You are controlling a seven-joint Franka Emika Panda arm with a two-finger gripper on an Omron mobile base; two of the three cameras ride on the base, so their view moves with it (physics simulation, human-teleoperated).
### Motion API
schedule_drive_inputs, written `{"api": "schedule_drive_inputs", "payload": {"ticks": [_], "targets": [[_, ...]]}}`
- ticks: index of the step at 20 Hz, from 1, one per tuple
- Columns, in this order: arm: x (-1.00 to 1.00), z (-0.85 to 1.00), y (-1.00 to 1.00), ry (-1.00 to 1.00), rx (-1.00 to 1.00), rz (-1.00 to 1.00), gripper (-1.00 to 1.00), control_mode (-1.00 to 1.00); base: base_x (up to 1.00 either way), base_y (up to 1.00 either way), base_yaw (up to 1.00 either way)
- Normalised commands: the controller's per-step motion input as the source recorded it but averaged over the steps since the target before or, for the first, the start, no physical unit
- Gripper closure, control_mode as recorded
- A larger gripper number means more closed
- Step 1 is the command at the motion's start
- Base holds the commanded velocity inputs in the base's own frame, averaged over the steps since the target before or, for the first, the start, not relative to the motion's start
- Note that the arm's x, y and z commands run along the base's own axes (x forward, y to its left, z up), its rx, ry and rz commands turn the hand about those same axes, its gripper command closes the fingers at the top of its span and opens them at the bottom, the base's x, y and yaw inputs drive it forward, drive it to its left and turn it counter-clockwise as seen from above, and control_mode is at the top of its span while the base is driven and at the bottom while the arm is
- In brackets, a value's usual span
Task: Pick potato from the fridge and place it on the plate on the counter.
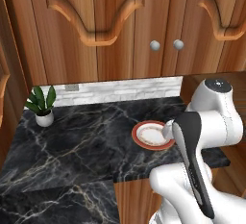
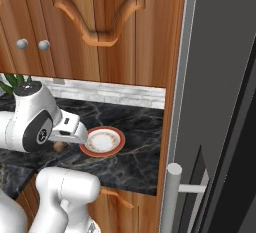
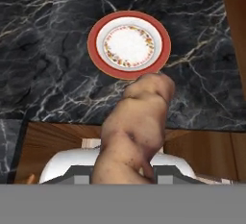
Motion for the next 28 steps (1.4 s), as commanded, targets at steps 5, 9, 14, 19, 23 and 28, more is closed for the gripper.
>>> {"api": "schedule_drive_inputs", "payload": {"ticks": [5, 9, 14, 19, 23, 28], "targets": [[0.29, -0.50, 0.00, -0.03, 0.00, 0.01, 1.00, -1.00, 0.00, 0.00, 0.00], [0.29, -0.45, 0.00, -0.01, 0.00, 0.00, 1.00, -1.00, 0.00, 0.00, 0.00], [0.31, -0.44, 0.00, 0.00, 0.00, 0.00, 1.00, -1.00, 0.00, 0.00, 0.00], [0.35, -0.44, -0.01, -0.01, 0.00, 0.00, 1.00, -1.00, 0.00, 0.00, 0.00], [0.42, -0.36, -0.02, -0.03, 0.00, 0.00, 1.00, -1.00, 0.00, 0.00, 0.00], [0.56, -0.22, -0.01, -0.01, 0.00, 0.00, 1.00, -1.00, 0.00, 0.00, 0.00]]}}
